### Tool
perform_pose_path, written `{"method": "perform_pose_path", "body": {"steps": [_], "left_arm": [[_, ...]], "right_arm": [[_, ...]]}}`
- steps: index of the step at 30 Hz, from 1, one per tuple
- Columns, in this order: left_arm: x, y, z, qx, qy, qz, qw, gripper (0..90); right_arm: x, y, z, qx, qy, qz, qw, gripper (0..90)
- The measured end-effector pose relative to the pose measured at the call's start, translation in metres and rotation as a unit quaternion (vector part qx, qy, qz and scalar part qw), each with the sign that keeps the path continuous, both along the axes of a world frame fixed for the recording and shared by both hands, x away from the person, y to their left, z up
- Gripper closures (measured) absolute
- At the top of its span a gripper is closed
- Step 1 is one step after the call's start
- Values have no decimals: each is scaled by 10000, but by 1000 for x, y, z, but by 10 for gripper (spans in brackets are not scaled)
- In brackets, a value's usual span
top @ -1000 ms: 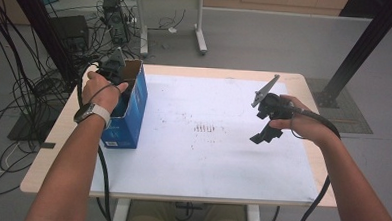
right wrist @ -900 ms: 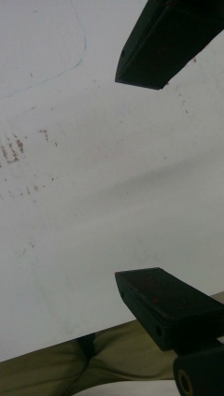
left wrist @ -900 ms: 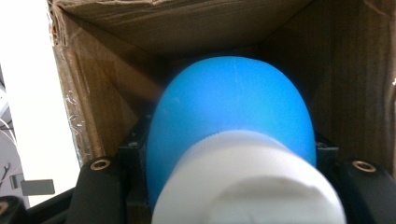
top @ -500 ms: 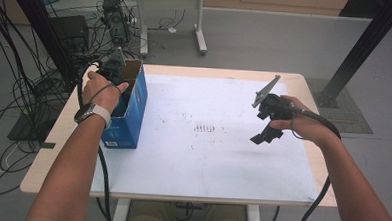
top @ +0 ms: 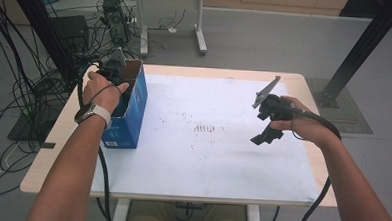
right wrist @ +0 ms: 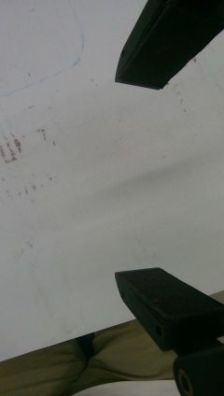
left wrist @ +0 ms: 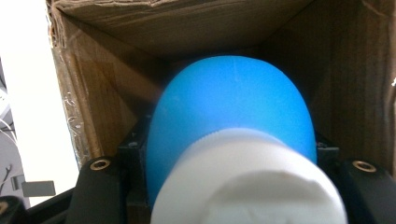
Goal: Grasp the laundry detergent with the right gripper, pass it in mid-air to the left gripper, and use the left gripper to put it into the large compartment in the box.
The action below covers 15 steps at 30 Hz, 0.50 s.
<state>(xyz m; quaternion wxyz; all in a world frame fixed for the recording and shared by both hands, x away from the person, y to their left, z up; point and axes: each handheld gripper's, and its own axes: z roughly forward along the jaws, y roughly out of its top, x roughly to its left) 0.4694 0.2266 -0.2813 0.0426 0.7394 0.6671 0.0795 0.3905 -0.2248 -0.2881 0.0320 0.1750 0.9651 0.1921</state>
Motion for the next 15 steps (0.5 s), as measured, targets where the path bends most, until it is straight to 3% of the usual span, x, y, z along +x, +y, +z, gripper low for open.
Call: {"method": "perform_pose_path", "body": {"steps": [15], "left_arm": [[0, 2, 0, -41, -17, 16, 10000, 371]], "right_arm": [[-1, 1, 0, -20, -9, 15, 10000, 53]]}}
